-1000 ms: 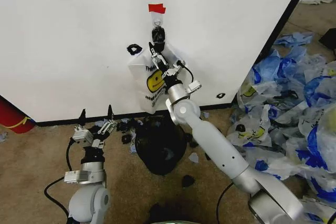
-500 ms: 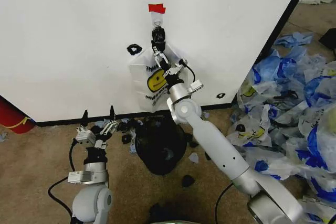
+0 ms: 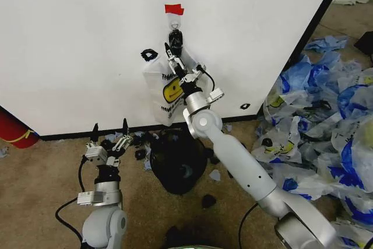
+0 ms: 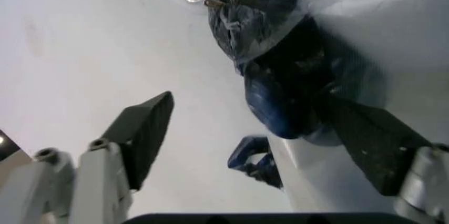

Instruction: Pick up the garbage bag from the wall and place it over the trash bin.

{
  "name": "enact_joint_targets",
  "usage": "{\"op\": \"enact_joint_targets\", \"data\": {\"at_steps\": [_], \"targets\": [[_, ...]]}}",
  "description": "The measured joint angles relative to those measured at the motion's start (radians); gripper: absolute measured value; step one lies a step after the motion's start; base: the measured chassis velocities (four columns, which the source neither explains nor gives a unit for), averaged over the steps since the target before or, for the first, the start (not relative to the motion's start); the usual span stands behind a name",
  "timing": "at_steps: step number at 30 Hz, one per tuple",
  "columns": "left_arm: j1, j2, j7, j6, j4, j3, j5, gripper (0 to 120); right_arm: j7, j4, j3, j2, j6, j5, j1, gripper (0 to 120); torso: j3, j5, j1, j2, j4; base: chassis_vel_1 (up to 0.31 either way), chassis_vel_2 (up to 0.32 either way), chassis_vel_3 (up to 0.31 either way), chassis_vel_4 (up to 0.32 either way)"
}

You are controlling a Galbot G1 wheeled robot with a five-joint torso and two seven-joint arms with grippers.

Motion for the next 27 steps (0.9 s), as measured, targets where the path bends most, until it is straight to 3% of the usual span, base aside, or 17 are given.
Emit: {"op": "enact_joint_targets", "data": {"at_steps": [10, 24, 27], "targets": [[0.009, -0.012, 0.001, -0.006, 0.000, 0.000, 0.010, 100, 0.004, -0.001, 0.001, -0.013, 0.006, -0.017, -0.016, 70, 0.000, 0.0000, 0.000, 0.000, 0.0000, 0.000, 0.000, 0.000, 0.000], [0.017, -0.019, 0.003, -0.017, 0.001, 0.001, 0.019, 100, 0.007, -0.004, 0.007, -0.016, 0.009, -0.030, -0.022, 23, 0.000, 0.0000, 0.000, 0.000, 0.0000, 0.000, 0.000, 0.000, 0.000], [0.018, -0.020, 0.003, -0.019, 0.001, 0.000, 0.019, 100, 0.007, -0.009, 0.011, -0.014, 0.010, -0.031, -0.019, 20, 0.000, 0.0000, 0.000, 0.000, 0.0000, 0.000, 0.000, 0.000, 0.000]]}}
